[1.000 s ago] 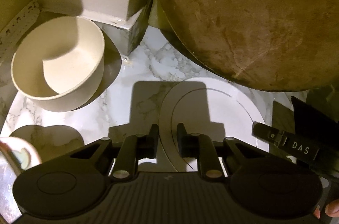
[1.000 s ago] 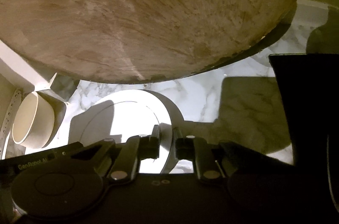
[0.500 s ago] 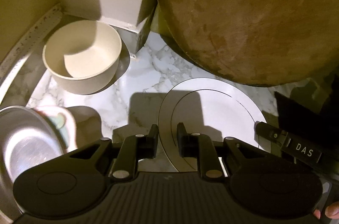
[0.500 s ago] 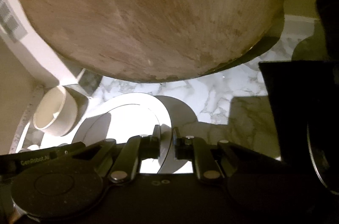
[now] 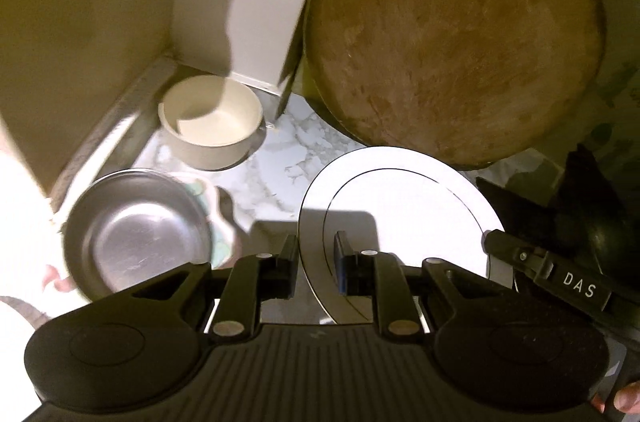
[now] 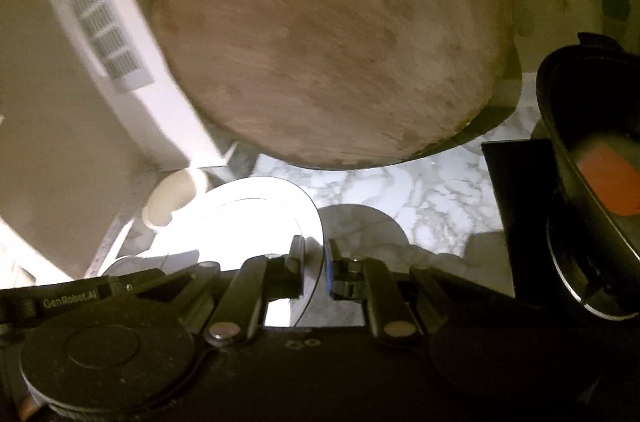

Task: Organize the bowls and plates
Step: 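Lift the small white plate and carry it toward the large white plate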

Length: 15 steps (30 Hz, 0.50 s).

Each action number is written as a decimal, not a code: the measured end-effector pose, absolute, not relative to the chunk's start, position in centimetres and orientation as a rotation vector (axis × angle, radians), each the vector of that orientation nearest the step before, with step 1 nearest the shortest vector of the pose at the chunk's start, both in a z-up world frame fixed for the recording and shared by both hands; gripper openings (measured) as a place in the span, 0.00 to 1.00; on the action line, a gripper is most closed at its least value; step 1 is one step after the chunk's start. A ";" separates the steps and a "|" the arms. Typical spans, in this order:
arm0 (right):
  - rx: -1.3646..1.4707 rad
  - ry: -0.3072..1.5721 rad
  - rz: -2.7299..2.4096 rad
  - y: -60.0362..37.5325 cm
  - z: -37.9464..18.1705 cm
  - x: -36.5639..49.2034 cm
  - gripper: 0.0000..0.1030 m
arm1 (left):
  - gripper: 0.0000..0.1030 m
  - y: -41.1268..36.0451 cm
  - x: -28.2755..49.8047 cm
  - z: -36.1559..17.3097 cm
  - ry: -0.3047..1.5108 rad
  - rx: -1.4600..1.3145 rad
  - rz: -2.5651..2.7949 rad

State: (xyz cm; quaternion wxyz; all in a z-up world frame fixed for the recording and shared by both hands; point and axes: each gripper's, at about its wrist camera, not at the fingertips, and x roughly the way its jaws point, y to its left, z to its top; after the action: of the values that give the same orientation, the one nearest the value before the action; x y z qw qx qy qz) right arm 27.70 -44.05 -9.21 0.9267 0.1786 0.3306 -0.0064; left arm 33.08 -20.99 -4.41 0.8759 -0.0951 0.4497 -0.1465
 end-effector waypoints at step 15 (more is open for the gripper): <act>0.301 0.638 0.143 -36.1 -5.8 21.3 0.10 | 0.16 -12.4 23.7 -0.4 0.864 -0.234 -0.182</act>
State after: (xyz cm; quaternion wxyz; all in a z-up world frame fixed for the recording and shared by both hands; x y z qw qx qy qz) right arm 21.34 -36.12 -5.77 0.9359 0.1475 0.3120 0.0698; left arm 23.75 -12.38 -0.41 0.8974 -0.1131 0.4173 -0.0877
